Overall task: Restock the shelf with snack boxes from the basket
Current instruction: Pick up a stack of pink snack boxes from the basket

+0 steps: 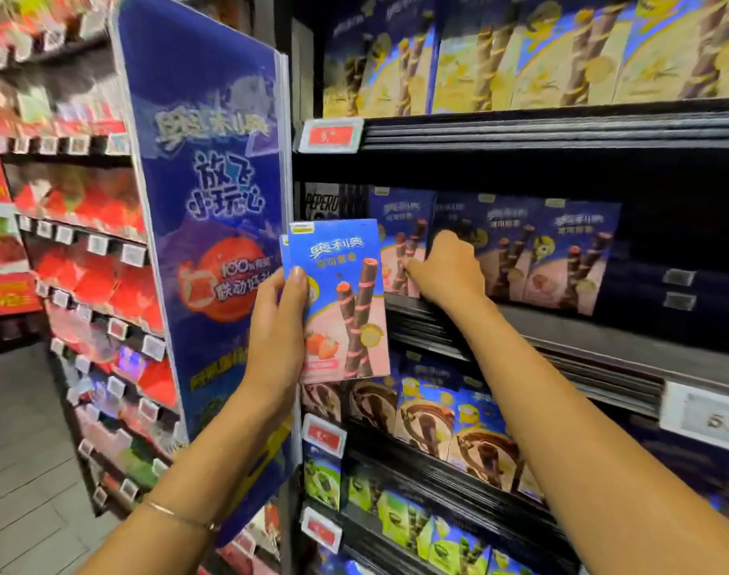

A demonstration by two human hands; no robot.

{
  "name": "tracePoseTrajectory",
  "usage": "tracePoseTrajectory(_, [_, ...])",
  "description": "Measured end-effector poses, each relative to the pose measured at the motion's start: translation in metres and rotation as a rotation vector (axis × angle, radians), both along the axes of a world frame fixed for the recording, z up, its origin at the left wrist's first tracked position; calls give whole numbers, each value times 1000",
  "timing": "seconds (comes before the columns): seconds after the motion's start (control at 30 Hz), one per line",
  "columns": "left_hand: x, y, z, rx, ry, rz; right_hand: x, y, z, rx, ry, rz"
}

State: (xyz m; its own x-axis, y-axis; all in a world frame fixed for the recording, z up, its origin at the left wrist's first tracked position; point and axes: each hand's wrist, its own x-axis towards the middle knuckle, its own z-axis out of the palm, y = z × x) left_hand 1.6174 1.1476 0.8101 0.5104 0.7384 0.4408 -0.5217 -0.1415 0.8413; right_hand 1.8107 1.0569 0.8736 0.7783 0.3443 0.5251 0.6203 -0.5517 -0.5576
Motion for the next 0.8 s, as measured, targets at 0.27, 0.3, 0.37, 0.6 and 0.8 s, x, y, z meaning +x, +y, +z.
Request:
tracePoseTrajectory(0.27, [8, 17, 1, -40, 5, -89, -6, 40, 2, -33, -13, -14])
tracePoseTrajectory(0.3, [9, 19, 1, -46, 9, -98, -7, 42, 3, -40, -10, -13])
tracePoseTrajectory(0.37, [10, 22, 2, -54, 10, -123, -9, 46, 4, -53, -14, -23])
tracePoseTrajectory(0.6, [14, 29, 6, -96, 7, -145, -16, 51, 9, -80, -2, -48])
tracePoseTrajectory(0.8, [14, 32, 10, -63, 9, -175, -16, 54, 10, -92, 24, -53])
